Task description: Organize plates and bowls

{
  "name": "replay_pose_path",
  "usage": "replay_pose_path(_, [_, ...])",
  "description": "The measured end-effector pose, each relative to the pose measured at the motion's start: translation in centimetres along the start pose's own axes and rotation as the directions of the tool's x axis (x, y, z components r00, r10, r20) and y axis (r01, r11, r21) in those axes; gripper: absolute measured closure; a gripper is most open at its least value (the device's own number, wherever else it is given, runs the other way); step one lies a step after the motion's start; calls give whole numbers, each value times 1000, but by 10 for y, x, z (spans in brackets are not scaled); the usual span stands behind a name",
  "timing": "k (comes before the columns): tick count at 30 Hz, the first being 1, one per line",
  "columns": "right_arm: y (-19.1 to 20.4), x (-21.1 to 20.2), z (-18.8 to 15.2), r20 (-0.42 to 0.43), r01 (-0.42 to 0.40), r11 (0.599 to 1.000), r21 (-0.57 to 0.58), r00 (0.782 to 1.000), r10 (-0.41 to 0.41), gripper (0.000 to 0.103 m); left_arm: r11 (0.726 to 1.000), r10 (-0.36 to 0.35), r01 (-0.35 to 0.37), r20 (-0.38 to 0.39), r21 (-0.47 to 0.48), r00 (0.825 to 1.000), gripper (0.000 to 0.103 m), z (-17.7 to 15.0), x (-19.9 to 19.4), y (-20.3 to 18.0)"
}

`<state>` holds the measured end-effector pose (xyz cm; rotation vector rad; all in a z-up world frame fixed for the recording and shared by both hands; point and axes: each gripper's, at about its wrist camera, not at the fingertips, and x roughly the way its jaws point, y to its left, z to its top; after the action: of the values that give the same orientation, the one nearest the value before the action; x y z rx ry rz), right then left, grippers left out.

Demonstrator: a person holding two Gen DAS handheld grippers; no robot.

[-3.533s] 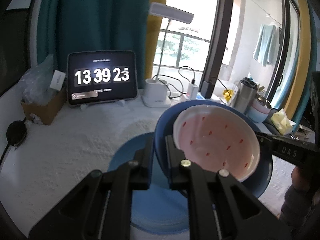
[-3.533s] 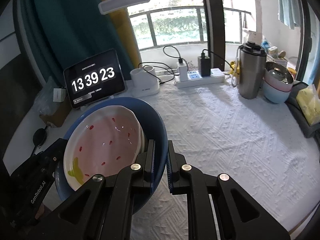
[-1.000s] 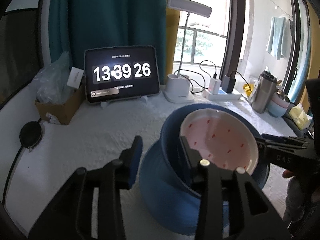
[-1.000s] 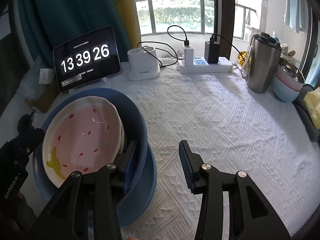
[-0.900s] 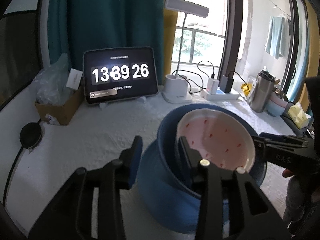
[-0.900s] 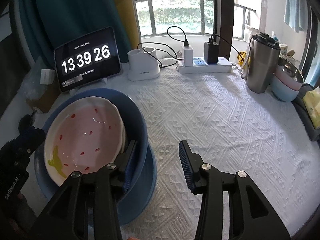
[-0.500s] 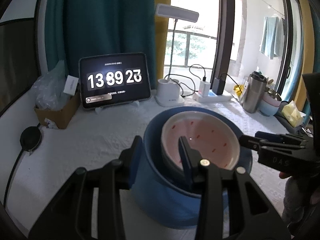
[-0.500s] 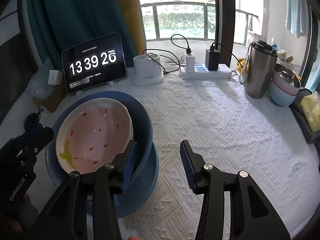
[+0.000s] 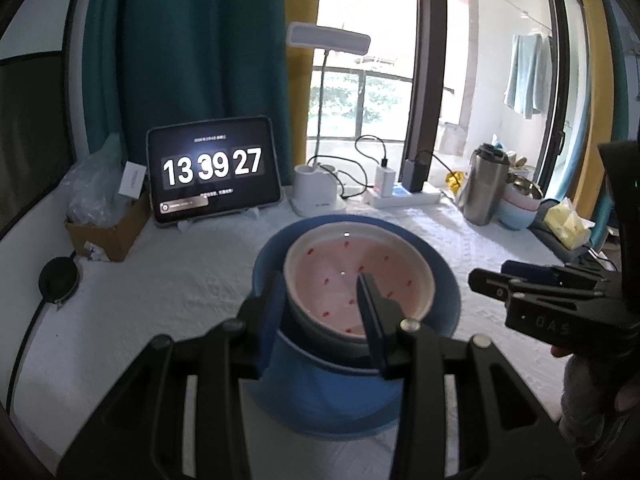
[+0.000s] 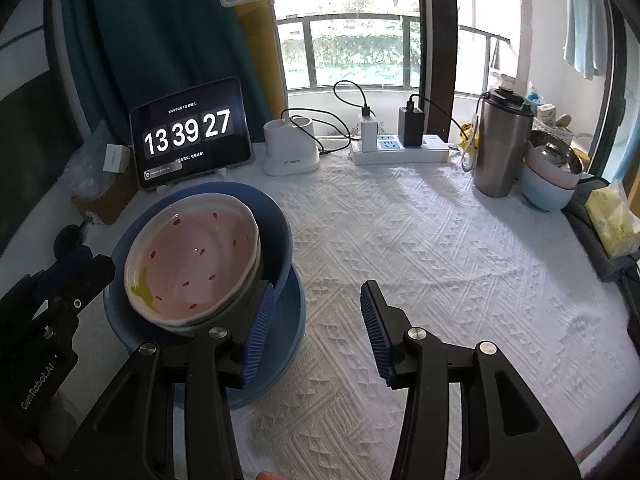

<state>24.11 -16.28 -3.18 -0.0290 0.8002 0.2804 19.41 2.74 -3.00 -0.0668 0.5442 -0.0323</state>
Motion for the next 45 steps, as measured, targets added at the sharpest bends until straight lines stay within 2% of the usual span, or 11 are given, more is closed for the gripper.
replay_pose_path(12, [-9, -33, -16, 40, 16, 1000, -2, 999, -16, 55, 1000, -26, 26, 10, 7, 1000, 63, -6, -26, -20])
replay_pose_path(14, [-10, -38, -18, 46, 19, 1000, -1, 999, -19, 54, 1000, -30, 30, 13, 10, 999, 59, -7, -31, -23])
replay_pose_path(15, [-11, -42, -19, 51, 21, 1000, -1, 998, -21, 54, 999, -33, 33, 16, 13, 999, 53, -8, -33, -25])
replay_pose_path(16, [-12, -44, -20, 54, 23, 1000, 0, 998, -23, 54, 999, -36, 36, 17, 16, 999, 25, -8, -36, -26])
replay_pose_path(17, [-12, -47, -21, 58, 24, 1000, 1, 998, -24, 54, 999, -45, 45, 21, 16, 999, 6, -8, -39, -28])
replay_pose_path(25, [-18, -73, -28, 96, 37, 999, 12, 995, -38, 54, 998, -63, 62, 78, 20, 995, 6, -6, -73, -36])
replay_pose_path(34, [-26, -104, -35, 143, 51, 998, 29, 988, -54, 53, 999, -42, 44, 120, -11, 992, 6, -2, -102, -33])
replay_pose_path(38, [-28, -120, -38, 170, 62, 998, 33, 983, -67, 48, 998, -68, 69, 109, -7, 992, 6, -2, -107, -33])
replay_pose_path(45, [-30, -150, -44, 228, 90, 996, 22, 969, -93, 47, 997, -72, 69, 149, 25, 986, 6, -2, -125, -42])
